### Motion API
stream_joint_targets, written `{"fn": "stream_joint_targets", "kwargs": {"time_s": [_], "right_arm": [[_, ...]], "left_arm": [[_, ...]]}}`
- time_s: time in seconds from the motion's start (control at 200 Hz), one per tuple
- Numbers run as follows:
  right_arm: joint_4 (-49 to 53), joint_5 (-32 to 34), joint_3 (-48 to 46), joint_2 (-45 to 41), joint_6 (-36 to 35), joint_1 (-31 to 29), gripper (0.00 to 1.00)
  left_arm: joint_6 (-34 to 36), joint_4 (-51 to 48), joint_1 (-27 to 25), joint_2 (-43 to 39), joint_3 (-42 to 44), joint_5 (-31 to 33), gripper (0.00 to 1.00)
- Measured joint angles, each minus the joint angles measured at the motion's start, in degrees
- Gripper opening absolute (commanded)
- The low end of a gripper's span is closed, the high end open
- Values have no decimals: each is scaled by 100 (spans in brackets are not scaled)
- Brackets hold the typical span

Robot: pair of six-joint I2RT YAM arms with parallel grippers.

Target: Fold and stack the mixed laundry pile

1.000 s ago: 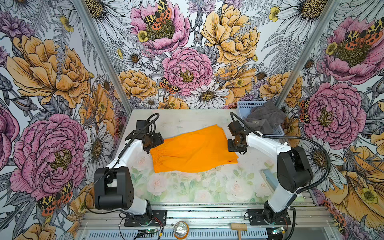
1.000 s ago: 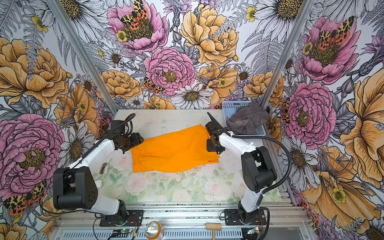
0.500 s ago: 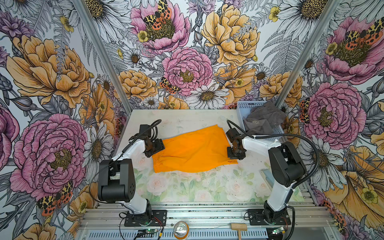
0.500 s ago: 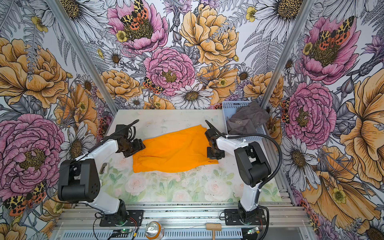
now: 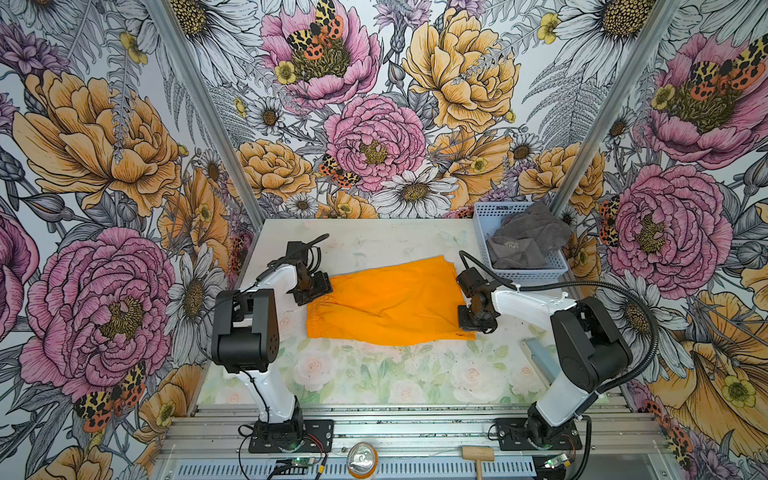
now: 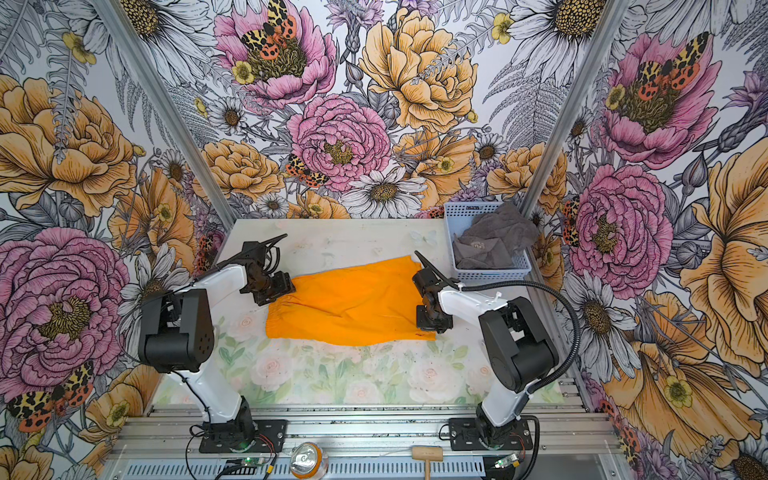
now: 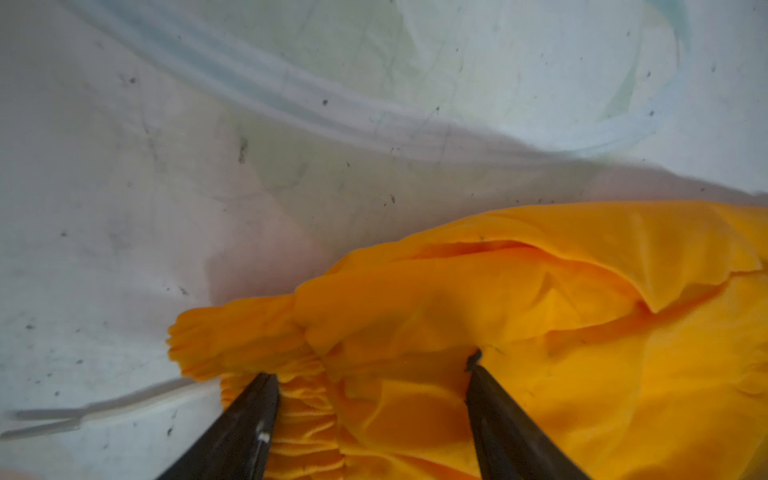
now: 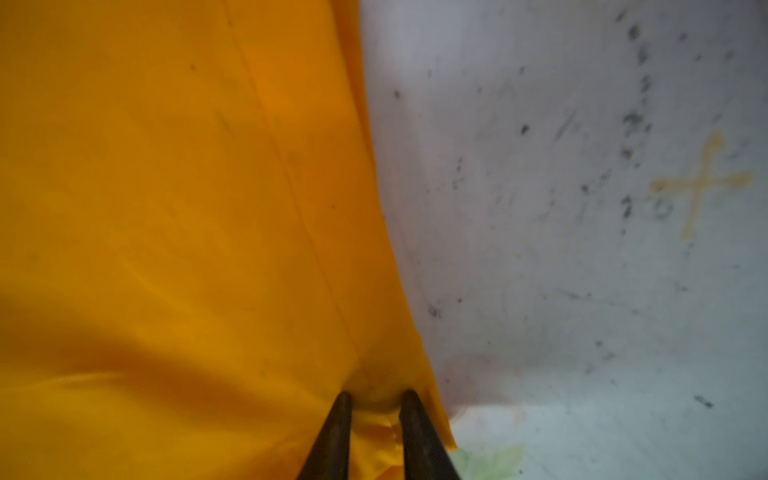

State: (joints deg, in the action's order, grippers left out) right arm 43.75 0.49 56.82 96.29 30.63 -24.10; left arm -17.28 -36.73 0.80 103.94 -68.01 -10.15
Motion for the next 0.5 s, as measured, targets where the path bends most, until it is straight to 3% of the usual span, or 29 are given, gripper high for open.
{"fn": "stream_joint_targets", "kwargs": {"time_s": [0.16,0.36,0.5], "right_arm": [[479,-11,592,-136,-81,247,37],[94,-142,1729,297,-289,868,35],[-55,-302,1600,616,-332,1049,33]], "left_arm": [[125,-9,-57,240,-282,2,73],[238,-52,-63,380,-444,-15,73],[262,-55,-63,380,-444,-15,73]]}}
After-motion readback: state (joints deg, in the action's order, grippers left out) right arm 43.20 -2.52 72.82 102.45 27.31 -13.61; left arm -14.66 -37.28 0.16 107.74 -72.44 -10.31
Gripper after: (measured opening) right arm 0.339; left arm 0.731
